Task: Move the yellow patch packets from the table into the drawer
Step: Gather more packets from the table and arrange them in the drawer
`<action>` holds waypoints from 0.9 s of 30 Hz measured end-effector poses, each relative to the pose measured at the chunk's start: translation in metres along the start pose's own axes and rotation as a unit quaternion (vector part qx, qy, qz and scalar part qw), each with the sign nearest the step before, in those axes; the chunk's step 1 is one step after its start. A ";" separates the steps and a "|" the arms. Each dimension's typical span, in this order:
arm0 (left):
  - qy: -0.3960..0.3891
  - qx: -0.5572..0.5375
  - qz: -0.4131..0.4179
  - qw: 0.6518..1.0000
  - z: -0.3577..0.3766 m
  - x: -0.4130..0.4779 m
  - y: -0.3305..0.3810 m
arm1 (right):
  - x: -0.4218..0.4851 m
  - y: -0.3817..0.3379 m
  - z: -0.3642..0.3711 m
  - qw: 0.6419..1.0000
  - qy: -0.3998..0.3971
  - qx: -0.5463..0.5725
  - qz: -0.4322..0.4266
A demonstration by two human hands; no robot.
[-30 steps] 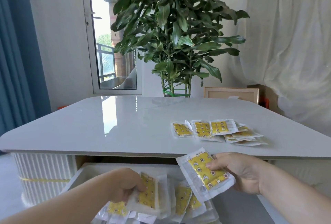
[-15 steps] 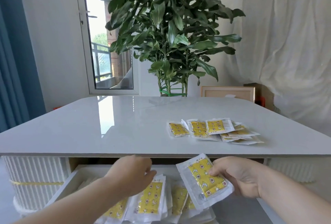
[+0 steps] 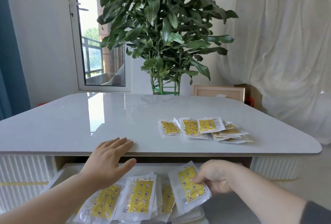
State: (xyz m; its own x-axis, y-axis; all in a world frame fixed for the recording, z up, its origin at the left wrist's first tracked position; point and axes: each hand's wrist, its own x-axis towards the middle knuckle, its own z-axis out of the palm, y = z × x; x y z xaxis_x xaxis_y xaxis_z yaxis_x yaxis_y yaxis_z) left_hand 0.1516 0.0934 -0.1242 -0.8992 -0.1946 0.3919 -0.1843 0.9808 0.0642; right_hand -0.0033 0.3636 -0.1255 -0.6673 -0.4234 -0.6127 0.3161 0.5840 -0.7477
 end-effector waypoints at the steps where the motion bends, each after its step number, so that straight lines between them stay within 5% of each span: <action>1: 0.001 -0.001 -0.003 1.000 0.000 0.000 0.000 | 0.005 -0.001 0.003 1.000 0.008 -0.013 0.005; 8: 0.008 -0.011 -0.003 1.000 0.000 0.002 0.001 | 0.041 0.009 0.021 0.994 0.020 -0.095 0.058; 27: 0.002 -0.007 0.001 1.000 0.004 0.001 -0.002 | 0.009 0.008 0.023 0.977 0.073 -0.199 -0.003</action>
State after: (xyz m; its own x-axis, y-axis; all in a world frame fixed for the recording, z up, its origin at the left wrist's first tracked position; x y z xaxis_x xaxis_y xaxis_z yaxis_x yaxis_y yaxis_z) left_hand 0.1498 0.0910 -0.1278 -0.8980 -0.1922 0.3957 -0.1762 0.9814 0.0767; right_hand 0.0088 0.3483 -0.1426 -0.7661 -0.3416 -0.5444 0.0443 0.8170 -0.5749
